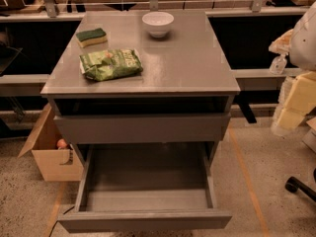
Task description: Close middle drawer
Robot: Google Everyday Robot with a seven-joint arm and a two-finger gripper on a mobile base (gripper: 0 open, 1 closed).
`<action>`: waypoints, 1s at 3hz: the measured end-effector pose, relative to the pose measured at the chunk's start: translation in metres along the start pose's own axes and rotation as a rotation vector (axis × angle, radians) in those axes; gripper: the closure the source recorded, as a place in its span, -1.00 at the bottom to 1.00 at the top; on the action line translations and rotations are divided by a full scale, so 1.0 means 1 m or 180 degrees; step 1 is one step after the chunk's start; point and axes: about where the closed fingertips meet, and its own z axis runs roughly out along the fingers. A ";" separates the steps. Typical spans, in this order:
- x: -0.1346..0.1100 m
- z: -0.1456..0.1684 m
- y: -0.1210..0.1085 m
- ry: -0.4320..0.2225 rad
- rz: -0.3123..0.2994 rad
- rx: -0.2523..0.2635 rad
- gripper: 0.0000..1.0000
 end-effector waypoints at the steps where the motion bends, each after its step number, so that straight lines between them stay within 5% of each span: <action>1: 0.000 0.000 0.000 0.0000 0.0000 0.0000 -1.00; 3: 0.037 0.114 0.068 0.0205 0.0600 -0.0837 -1.00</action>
Offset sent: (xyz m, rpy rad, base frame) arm -0.0235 0.0034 -0.1143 0.0164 0.3010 -0.0901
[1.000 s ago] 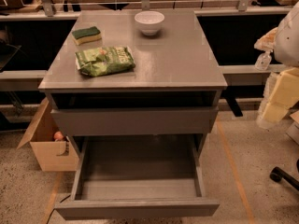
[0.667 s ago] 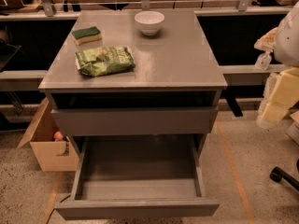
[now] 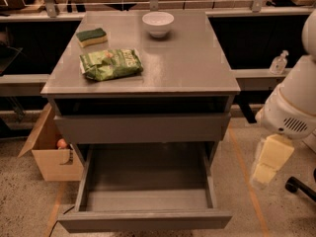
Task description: Close middle drawer
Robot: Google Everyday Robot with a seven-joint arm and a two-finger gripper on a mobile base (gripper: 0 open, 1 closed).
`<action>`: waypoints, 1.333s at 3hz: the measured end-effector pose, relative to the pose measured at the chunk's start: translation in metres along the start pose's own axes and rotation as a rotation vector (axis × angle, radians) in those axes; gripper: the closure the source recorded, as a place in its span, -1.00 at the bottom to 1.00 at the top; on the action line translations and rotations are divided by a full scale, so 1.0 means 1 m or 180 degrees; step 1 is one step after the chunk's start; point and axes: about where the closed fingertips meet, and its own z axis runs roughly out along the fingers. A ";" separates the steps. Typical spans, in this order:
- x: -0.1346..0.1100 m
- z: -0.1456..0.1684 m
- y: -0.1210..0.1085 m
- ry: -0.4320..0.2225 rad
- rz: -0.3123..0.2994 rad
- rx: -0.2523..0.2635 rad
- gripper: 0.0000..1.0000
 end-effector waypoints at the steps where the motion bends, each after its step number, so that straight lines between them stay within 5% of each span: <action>1: 0.025 0.070 0.025 0.0083 0.0341 -0.0278 -1.00; 3: 0.040 0.095 0.043 0.0202 0.0369 -0.0413 -1.00; 4: 0.048 0.137 0.054 0.0283 0.0524 -0.0632 -1.00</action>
Offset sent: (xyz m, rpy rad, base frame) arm -0.0252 -0.0003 -0.0579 0.0134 0.0884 -0.0759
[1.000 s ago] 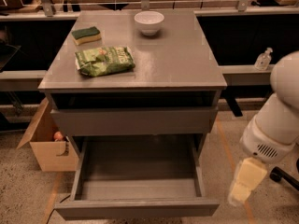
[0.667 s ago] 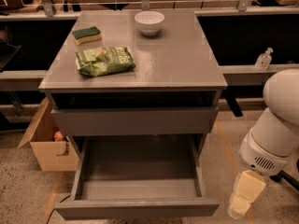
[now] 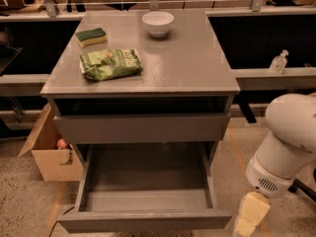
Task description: Close middle drawer
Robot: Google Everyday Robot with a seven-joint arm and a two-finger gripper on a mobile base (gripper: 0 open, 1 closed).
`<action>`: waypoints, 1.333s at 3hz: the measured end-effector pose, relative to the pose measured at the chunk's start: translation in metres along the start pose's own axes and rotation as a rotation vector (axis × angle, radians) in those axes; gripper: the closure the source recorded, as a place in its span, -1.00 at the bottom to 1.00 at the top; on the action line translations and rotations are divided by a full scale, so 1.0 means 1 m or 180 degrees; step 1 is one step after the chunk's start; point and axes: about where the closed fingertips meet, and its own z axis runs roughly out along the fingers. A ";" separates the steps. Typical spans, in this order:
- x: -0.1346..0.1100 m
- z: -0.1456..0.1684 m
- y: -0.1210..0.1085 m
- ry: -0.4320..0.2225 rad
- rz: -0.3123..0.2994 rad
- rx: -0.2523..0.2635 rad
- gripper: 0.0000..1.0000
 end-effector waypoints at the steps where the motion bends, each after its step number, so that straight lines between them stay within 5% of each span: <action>1: 0.011 0.100 0.009 0.0126 0.0322 -0.0453 -0.48; 2: 0.013 0.156 0.014 0.0129 0.0472 -0.0641 -0.01; 4: 0.003 0.257 0.010 -0.0061 0.0642 -0.0657 0.91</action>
Offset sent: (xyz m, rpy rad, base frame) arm -0.0648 0.0389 -0.2098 0.0759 0.2829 -0.1737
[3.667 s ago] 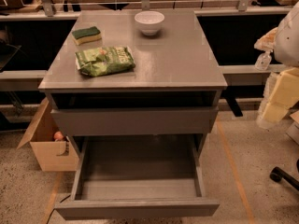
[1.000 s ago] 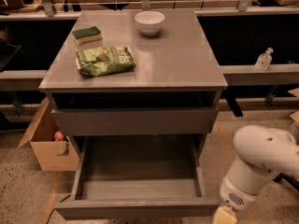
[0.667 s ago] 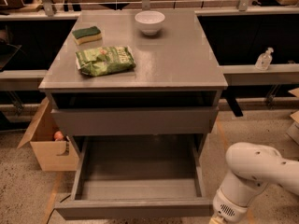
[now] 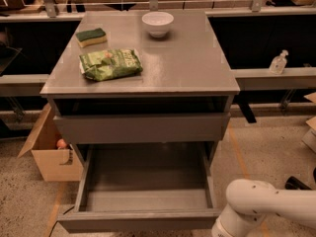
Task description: Close middle drawer
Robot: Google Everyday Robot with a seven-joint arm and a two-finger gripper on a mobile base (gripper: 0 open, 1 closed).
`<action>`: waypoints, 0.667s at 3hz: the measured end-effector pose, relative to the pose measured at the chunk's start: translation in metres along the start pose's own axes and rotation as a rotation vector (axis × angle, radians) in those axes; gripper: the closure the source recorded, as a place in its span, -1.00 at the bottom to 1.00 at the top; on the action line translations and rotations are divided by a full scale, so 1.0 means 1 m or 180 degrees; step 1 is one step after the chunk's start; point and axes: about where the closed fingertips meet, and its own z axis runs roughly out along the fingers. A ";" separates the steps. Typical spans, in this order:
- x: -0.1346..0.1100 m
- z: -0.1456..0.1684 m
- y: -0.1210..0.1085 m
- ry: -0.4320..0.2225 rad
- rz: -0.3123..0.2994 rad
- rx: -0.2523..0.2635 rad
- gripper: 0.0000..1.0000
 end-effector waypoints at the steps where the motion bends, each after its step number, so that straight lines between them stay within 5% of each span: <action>1: -0.017 0.026 -0.015 -0.0275 0.0098 0.0059 1.00; 2: -0.025 0.028 -0.020 -0.0366 0.0104 0.0102 1.00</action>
Offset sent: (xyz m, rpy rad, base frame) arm 0.0109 0.0096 -0.0264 0.0269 -0.0473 -0.0560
